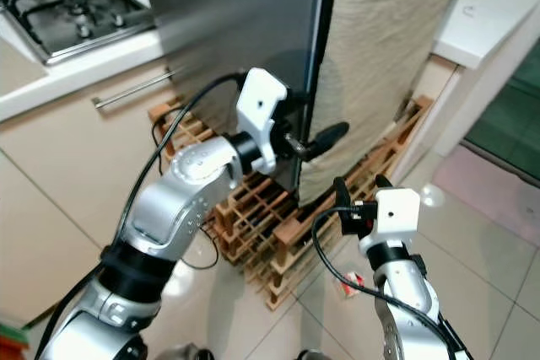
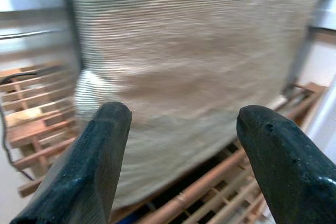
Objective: Restocking fridge
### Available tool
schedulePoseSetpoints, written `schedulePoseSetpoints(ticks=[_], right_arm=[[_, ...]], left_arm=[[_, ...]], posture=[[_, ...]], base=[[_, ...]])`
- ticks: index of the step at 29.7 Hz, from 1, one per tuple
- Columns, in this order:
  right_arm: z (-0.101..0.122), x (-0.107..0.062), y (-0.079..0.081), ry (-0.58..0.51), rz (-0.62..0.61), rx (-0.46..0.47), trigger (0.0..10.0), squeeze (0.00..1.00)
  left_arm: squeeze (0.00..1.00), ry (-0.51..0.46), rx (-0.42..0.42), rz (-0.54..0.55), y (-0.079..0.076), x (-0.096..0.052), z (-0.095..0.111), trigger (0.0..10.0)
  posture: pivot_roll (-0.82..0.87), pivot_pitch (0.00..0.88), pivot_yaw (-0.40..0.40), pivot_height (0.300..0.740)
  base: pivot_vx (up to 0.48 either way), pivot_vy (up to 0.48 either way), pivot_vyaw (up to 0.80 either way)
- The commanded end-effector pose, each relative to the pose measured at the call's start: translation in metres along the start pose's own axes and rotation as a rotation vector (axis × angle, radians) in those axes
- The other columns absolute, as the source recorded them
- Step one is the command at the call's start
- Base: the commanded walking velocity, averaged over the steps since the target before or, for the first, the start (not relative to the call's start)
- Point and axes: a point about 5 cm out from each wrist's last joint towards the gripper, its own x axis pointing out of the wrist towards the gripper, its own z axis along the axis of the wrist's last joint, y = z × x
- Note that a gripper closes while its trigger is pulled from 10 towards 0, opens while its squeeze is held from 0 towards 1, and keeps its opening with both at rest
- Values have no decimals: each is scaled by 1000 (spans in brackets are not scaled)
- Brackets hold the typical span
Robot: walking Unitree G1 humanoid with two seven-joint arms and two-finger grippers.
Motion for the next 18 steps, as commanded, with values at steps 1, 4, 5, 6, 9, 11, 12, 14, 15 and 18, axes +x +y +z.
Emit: schedulePoseSetpoints(ticks=[1,4,5,6,9,11,12,14,15,18], right_arm=[[-2,1,-2,17,-5,-3,10000,20],[-2,2,-2,16,-10,0,10000,20],[-2,2,-1,16,-11,0,10000,24],[-2,2,-1,16,-12,1,10000,20],[-2,1,0,17,-15,3,10000,20],[-3,0,0,19,-18,5,10000,16],[-4,0,0,20,-19,6,10000,20],[-6,-2,-1,26,-23,7,10000,20],[-6,-2,-1,26,-23,7,10000,20],[-8,-4,-2,35,-29,11,10000,16]], left_arm=[[0,-23,42,-102,-23,15,13,10000],[0,-52,16,-157,-35,22,20,10000],[0,-65,0,-177,-39,24,23,10000],[0,-76,-11,-195,-43,25,26,10000],[0,-129,-77,-259,-52,28,35,10000],[0,-185,-136,-313,-57,27,46,10000],[0,-205,-156,-330,-58,27,49,10000],[0,-267,-232,-391,-60,23,62,10000],[0,-267,-232,-391,-60,23,62,10000],[0,-335,-310,-474,-60,16,75,10000]], posture=[[-19,75,21,740],[-22,75,26,740],[-23,75,27,740],[-22,76,28,740],[-23,79,31,740],[-24,80,33,740],[-24,80,33,740],[-24,80,33,740],[-24,80,33,740],[-26,78,37,740]], base=[[0,0,0],[0,0,0],[0,0,0],[0,0,0],[0,0,0],[0,0,0],[0,0,0],[0,0,0],[0,0,0],[0,0,0]])
